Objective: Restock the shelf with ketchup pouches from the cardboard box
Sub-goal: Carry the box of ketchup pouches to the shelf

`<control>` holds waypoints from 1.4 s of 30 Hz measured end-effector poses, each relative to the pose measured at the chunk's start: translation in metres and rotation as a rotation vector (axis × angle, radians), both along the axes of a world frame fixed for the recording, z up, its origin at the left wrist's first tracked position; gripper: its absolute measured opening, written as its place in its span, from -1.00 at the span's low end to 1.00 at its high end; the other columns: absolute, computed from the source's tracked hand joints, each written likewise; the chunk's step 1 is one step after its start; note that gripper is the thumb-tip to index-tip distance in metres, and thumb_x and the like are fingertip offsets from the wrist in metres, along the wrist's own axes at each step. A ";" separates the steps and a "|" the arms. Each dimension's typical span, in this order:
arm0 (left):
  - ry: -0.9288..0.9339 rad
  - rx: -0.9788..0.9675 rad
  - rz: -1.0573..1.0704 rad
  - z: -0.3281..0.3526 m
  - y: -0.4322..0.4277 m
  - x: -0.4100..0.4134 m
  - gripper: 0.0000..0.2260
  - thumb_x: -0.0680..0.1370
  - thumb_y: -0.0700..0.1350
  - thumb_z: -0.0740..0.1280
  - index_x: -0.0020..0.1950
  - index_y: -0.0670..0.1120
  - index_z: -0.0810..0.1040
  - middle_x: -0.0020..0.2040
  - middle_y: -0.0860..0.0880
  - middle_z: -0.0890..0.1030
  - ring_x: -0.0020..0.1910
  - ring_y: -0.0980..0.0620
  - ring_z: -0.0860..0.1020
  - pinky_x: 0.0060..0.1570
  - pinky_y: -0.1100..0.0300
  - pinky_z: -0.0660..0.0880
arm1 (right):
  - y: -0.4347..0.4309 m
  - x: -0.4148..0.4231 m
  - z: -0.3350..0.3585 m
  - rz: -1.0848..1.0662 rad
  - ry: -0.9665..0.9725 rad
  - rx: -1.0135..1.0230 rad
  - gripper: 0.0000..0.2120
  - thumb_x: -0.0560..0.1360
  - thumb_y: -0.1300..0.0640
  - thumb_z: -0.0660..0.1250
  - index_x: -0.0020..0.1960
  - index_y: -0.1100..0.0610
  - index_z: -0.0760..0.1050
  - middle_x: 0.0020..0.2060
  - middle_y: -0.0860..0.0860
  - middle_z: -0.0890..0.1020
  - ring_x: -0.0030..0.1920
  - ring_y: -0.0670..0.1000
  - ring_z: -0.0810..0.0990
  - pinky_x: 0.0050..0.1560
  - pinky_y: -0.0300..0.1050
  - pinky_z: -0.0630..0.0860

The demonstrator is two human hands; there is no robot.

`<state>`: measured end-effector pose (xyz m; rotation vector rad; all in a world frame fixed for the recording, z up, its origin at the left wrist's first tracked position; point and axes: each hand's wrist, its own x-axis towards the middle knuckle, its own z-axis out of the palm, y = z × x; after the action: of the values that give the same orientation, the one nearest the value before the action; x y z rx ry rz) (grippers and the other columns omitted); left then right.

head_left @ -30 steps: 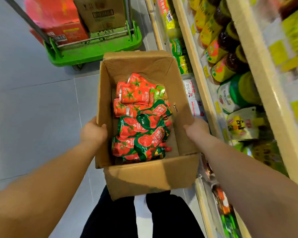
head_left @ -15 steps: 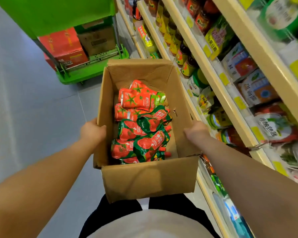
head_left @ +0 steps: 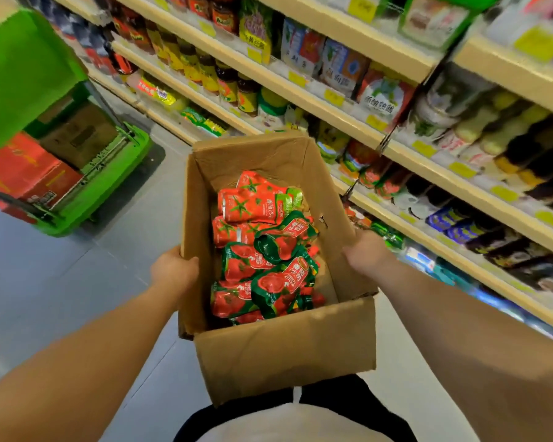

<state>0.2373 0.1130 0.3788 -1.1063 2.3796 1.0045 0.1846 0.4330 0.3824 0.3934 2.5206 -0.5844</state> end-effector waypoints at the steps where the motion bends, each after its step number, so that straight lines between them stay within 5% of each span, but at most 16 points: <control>1: -0.001 0.003 -0.019 0.000 0.010 0.003 -0.70 0.56 -0.06 0.26 0.28 -0.08 0.47 0.06 -0.17 0.59 -0.04 -0.20 0.56 0.01 -0.06 0.55 | 0.010 0.014 0.002 -0.041 -0.002 -0.005 -0.74 0.48 0.17 0.30 0.14 0.25 0.52 0.00 0.20 0.61 -0.04 0.18 0.58 -0.13 -0.10 0.47; 9: 0.042 0.011 -0.208 0.000 0.106 0.058 -0.71 0.54 -0.10 0.26 0.25 -0.11 0.48 0.05 -0.18 0.60 -0.16 -0.13 0.51 -0.08 -0.01 0.51 | 0.106 0.130 0.001 -0.265 0.023 -0.021 -0.80 0.49 0.18 0.30 0.08 0.23 0.52 -0.02 0.18 0.60 -0.02 0.18 0.56 -0.16 -0.16 0.37; 17: 0.058 0.083 -0.346 0.002 0.216 0.150 -0.68 0.53 -0.12 0.26 0.29 -0.09 0.47 0.14 -0.17 0.59 0.05 -0.23 0.55 0.05 -0.11 0.50 | 0.212 0.251 0.010 -0.389 0.036 -0.004 -0.82 0.51 0.18 0.25 0.09 0.19 0.50 -0.23 0.06 0.48 -0.18 0.09 0.47 -0.20 -0.11 0.39; 24: 0.056 0.102 -0.383 0.009 0.283 0.207 -0.72 0.52 -0.14 0.26 0.23 -0.07 0.50 0.04 -0.15 0.60 -0.04 -0.19 0.56 0.00 -0.10 0.54 | 0.274 0.335 0.031 -0.472 0.042 -0.003 -0.80 0.51 0.19 0.23 0.09 0.22 0.51 -0.14 0.11 0.53 -0.15 0.10 0.49 -0.19 -0.11 0.40; 36: 0.064 0.095 -0.383 0.016 0.305 0.205 -0.75 0.57 -0.13 0.24 0.24 -0.09 0.48 0.03 -0.11 0.56 -0.03 -0.17 0.51 0.02 -0.12 0.51 | 0.292 0.345 0.025 -0.539 0.044 -0.034 -0.80 0.51 0.16 0.24 0.08 0.19 0.53 -0.14 0.09 0.55 -0.15 0.09 0.50 -0.21 -0.11 0.40; 42: 0.105 0.090 -0.263 0.018 0.303 0.211 -0.75 0.46 -0.19 0.34 0.13 -0.09 0.55 -0.21 -0.03 0.55 -0.31 -0.02 0.50 -0.37 0.19 0.46 | 0.299 0.315 0.018 -0.429 0.043 -0.103 -0.81 0.49 0.15 0.25 0.08 0.14 0.51 -0.13 0.09 0.58 -0.15 0.09 0.55 -0.17 -0.04 0.53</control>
<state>0.4480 0.4163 0.3970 -0.7012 2.4540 1.0851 0.4998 0.7323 0.4008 0.9020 2.4420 -0.8871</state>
